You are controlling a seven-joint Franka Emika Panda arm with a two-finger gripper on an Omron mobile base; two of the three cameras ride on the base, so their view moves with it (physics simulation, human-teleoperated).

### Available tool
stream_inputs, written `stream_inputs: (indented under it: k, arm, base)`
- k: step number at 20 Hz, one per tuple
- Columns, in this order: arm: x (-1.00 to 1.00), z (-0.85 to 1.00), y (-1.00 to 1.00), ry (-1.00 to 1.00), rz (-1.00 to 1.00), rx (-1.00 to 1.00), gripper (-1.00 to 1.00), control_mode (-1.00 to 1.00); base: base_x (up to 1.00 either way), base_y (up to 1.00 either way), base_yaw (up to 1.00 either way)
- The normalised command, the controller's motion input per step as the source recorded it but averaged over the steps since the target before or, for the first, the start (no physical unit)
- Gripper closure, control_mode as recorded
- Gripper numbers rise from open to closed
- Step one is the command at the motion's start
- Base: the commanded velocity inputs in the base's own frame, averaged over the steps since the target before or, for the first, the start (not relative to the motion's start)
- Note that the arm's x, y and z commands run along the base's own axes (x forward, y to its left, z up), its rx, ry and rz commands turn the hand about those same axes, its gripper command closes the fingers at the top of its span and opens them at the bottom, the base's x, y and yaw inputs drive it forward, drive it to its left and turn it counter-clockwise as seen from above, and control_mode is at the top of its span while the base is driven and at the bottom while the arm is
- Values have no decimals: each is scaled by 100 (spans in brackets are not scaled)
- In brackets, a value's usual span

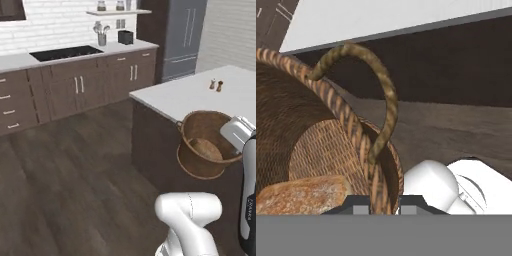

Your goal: Open the cabinet, pick up the bread from the cabinet and place it in the basket. Then move the basket to the dining counter.

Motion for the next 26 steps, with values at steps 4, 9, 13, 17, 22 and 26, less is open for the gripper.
stream_inputs:
  k: [4,9,13,17,22,26]
  arm:
    - [0,0,0,0,0,0,100,100]
    - [0,0,0,0,0,0,100,100]
    - [0,0,0,0,0,0,100,100]
    - [0,0,0,0,0,0,100,100]
    - [0,0,0,0,0,0,100,100]
    - [0,0,0,0,0,0,100,100]
  base:
    - [12,0,-87]
    - [3,0,-87]
    - [8,0,-88]
    - [16,21,-72]
    - [28,47,-53]
    - [38,58,-42]
